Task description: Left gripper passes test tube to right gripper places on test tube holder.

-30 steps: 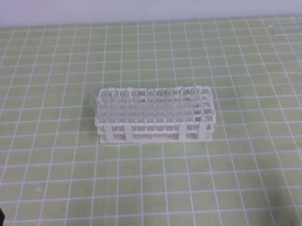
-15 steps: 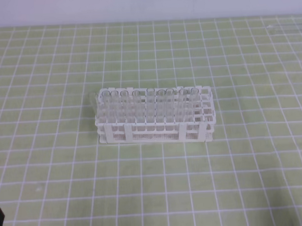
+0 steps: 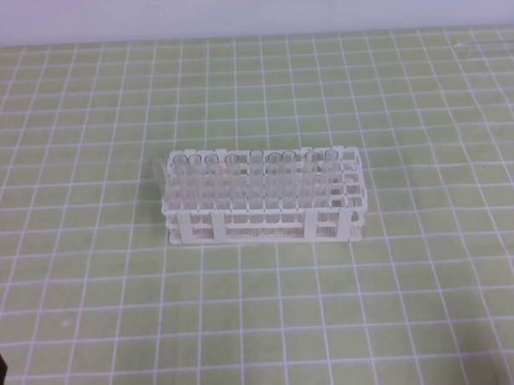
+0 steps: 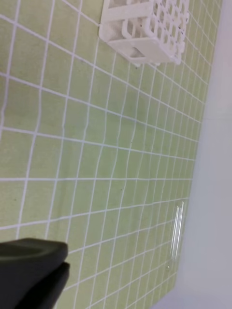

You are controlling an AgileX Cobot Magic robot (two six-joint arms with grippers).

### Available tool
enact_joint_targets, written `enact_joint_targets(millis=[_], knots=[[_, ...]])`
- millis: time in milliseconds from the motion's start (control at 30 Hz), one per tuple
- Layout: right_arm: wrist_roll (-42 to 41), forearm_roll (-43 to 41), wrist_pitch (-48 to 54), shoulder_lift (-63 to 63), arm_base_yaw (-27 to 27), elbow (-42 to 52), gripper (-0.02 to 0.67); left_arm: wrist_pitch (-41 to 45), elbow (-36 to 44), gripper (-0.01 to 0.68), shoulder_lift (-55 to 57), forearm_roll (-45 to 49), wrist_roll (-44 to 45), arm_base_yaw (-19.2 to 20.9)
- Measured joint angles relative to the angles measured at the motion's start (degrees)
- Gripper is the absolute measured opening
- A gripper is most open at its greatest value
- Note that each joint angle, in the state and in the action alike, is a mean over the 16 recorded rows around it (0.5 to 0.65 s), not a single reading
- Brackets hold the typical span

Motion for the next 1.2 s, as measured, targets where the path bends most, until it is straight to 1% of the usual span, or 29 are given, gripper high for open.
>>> enact_joint_targets(millis=[1200], knots=[[-0.2,0.2,0.0,0.0,0.0,0.0,-0.018,0.3,-0.2,0.520,0.5,1.9,0.0,0.0]])
